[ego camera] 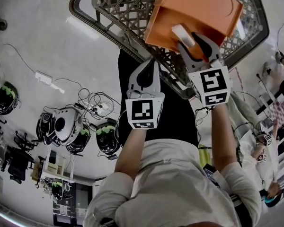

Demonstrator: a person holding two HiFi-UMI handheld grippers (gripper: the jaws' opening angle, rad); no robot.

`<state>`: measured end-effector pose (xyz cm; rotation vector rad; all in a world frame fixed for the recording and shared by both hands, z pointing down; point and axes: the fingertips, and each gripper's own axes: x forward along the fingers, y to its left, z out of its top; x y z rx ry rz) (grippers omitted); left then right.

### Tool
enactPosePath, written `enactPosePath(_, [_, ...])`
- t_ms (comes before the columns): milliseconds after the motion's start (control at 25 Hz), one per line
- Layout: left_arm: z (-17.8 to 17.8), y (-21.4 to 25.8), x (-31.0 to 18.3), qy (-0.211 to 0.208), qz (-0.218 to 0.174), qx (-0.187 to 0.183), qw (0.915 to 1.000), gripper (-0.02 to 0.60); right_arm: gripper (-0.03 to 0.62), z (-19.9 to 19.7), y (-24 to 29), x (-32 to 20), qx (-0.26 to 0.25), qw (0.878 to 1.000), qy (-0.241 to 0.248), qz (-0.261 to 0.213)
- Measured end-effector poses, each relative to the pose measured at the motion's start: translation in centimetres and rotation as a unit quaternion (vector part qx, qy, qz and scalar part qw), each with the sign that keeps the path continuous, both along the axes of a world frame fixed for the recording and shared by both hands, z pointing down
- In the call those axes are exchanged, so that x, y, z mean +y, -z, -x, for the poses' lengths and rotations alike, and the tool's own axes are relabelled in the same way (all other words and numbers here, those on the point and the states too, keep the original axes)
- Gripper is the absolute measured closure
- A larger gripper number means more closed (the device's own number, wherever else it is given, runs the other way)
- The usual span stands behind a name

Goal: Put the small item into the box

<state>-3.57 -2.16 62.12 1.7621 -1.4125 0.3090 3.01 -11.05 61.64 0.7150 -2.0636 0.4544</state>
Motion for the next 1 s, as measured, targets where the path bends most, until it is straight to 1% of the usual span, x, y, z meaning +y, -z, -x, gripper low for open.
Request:
enactPosePath(120, [-0.8, 0.3, 0.3, -0.008, 0.003, 0.001, 1.0, 0.574, 0.411, -0.5, 1.1, 0.5, -0.035, 0.999, -0.021, -0.006])
enactPosePath(200, [-1.3, 0.3, 0.1, -0.015, -0.001, -0.002, 0.9999, 0.574, 0.429, -0.9, 1.4, 0.6, -0.049, 0.998, -0.032, -0.015])
enactPosePath(440, [-2.5, 2.0, -0.3, -0.033, -0.007, -0.006, 0.9994, 0.574, 0.487, -2.8, 3.2, 1.2, -0.067, 0.994, -0.073, -0.035])
enactPosePath(560, [-3.0, 2.3, 0.1, -0.05, -0.011, -0.016, 0.9986, 0.574, 0.525, -3.7, 3.7, 2.0, -0.078, 0.992, -0.094, -0.044])
enactPosePath(640, [-3.2, 2.2, 0.2, -0.063, -0.017, -0.025, 0.9976, 0.574, 0.559, -4.0, 3.9, 2.3, -0.09, 0.988, -0.109, -0.058])
enactPosePath(720, [-3.4, 2.5, 0.1, -0.073, -0.025, -0.032, 0.9965, 0.574, 0.579, -4.4, 4.5, 2.5, -0.105, 0.984, -0.12, -0.077])
enactPosePath(880, [-3.7, 4.2, -0.2, -0.091, -0.039, -0.048, 0.994, 0.574, 0.589, -5.2, 6.6, 3.2, -0.13, 0.977, -0.139, -0.097])
enactPosePath(1000, [-3.8, 6.1, -0.7, -0.096, -0.051, -0.055, 0.9925, 0.574, 0.591, -5.7, 8.6, 3.4, -0.15, 0.971, -0.154, -0.109])
